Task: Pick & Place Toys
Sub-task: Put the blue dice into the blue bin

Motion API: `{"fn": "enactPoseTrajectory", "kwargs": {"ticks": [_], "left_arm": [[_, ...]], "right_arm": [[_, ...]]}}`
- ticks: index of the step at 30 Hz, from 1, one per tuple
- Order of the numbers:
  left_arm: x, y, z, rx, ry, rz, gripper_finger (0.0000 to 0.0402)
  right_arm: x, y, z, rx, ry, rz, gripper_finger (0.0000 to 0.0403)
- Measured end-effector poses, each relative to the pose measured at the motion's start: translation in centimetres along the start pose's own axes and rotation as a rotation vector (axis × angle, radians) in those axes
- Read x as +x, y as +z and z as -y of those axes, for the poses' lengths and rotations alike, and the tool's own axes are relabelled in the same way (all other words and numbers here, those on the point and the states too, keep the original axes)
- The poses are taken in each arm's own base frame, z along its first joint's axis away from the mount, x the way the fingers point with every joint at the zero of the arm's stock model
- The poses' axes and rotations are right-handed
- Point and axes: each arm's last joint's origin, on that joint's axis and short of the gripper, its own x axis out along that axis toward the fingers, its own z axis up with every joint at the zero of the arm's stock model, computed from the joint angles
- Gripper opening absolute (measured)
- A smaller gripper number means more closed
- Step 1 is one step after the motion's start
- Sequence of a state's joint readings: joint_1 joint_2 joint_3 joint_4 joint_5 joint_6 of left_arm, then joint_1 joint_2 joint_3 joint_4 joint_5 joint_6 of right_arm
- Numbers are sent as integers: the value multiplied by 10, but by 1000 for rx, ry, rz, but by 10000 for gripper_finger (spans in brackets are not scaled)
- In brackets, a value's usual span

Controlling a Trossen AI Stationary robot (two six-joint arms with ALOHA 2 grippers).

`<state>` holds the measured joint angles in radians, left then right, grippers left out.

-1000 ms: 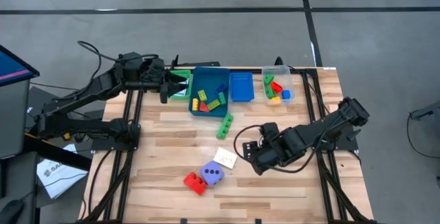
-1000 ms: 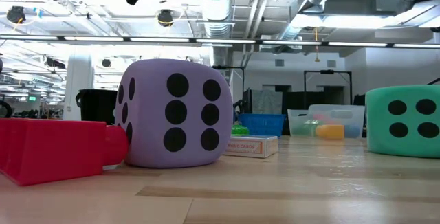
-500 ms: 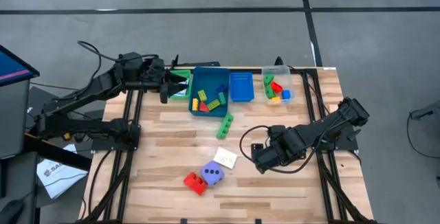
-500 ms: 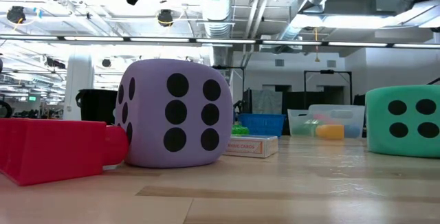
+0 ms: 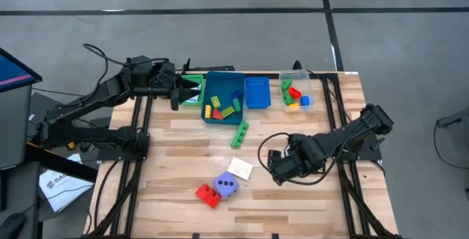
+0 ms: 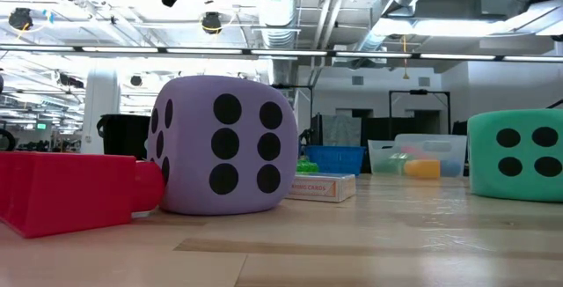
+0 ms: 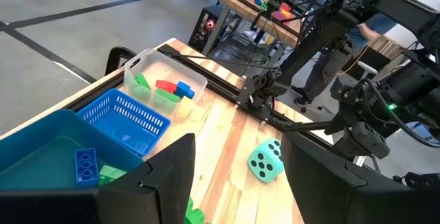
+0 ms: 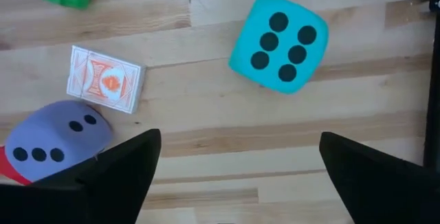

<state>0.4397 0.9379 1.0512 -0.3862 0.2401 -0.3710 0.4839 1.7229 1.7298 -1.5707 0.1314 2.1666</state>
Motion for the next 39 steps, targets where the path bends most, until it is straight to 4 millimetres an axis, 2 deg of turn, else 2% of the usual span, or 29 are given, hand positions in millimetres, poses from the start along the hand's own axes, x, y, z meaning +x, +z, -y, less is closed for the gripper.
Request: {"fn": "enactPoseTrajectory", "kwargs": {"ticks": [5,9,14,39], "left_arm": [[0,-1,0,-2,2,-6,208],[0,-2,-1,-6,9,-23,208],[0,-5,-2,-13,20,-51,208],[0,-6,-2,-15,22,-57,208]], "right_arm": [[2,0,0,43,-5,4,399],[22,-4,-1,128,-63,43,399],[47,-7,1,181,-139,-13,398],[81,10,1,275,-196,55,398]]}}
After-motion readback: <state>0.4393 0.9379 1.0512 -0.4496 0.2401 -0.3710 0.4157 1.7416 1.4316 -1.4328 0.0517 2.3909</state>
